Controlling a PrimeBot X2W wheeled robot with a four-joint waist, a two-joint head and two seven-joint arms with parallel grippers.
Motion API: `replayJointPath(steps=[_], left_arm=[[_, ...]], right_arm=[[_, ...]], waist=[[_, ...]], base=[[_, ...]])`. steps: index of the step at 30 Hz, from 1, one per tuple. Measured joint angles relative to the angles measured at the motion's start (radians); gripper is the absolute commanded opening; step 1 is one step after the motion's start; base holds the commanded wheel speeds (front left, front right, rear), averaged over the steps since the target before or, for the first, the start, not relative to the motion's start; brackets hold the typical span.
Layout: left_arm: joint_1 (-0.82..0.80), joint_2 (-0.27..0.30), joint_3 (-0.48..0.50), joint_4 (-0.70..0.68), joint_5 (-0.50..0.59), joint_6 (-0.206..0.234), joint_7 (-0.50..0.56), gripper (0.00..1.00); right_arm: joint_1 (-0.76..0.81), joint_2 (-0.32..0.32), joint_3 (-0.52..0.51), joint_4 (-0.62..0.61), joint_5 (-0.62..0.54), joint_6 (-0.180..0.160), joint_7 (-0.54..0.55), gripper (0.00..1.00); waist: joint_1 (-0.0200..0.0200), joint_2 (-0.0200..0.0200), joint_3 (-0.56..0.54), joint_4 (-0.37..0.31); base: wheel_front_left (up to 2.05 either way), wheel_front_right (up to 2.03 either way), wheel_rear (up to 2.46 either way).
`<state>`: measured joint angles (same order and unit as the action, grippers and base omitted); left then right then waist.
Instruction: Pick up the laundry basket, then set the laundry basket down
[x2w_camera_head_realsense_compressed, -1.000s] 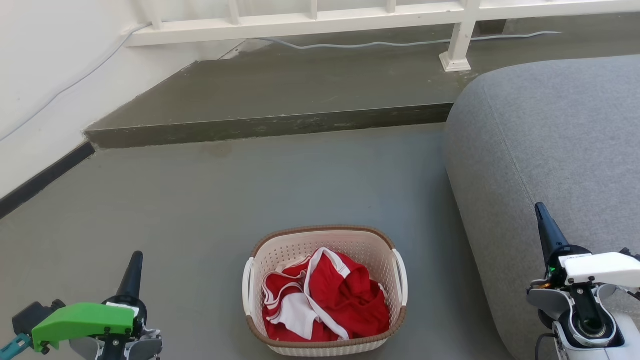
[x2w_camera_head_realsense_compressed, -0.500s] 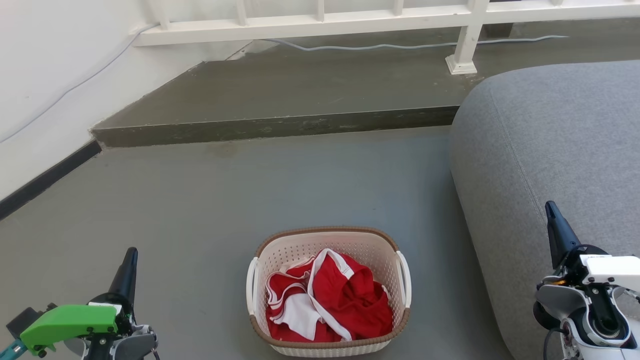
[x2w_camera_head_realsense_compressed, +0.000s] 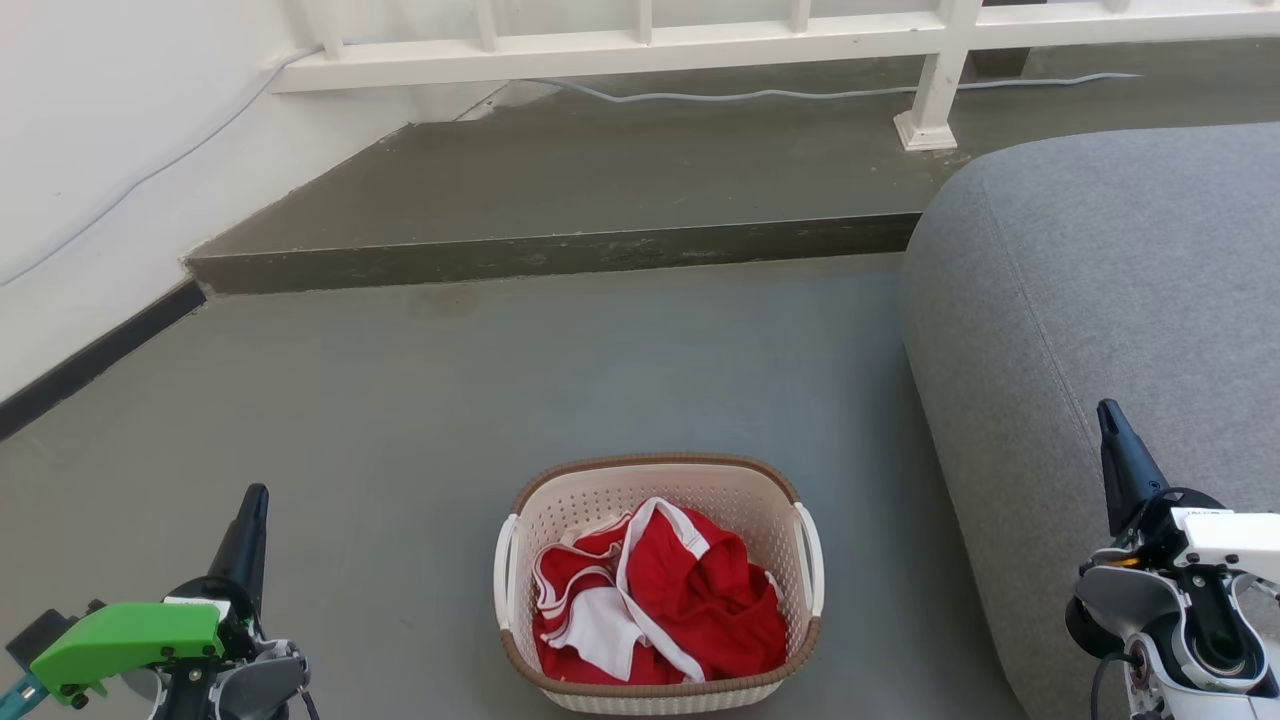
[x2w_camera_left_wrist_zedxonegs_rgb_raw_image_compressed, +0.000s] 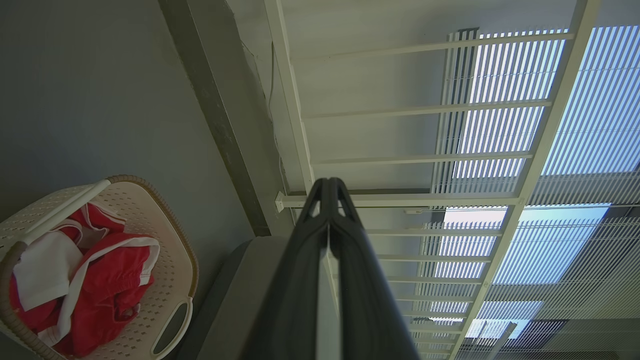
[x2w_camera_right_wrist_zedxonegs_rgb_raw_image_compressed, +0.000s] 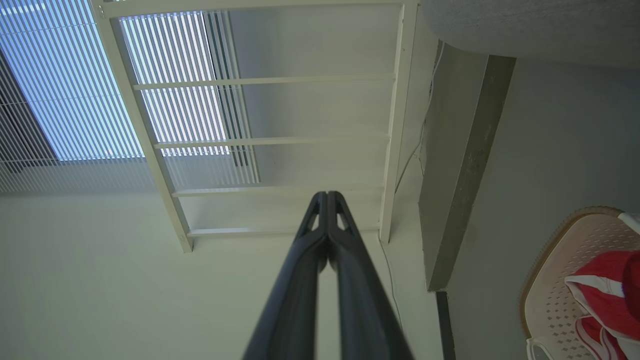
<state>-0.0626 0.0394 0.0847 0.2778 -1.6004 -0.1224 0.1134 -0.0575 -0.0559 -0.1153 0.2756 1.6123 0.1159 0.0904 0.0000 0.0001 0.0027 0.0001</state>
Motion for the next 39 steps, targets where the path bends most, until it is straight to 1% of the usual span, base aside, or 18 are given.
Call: replayJointPath(steps=[39], left_arm=[[0.000, 0.000, 0.000, 0.000, 0.000, 0.000, 0.000, 0.00]], right_arm=[[0.000, 0.000, -0.002, 0.000, 0.000, 0.000, 0.000, 0.00]], waist=[[0.0000, 0.0000, 0.000, 0.000]], base=[[0.00, 0.00, 0.00]])
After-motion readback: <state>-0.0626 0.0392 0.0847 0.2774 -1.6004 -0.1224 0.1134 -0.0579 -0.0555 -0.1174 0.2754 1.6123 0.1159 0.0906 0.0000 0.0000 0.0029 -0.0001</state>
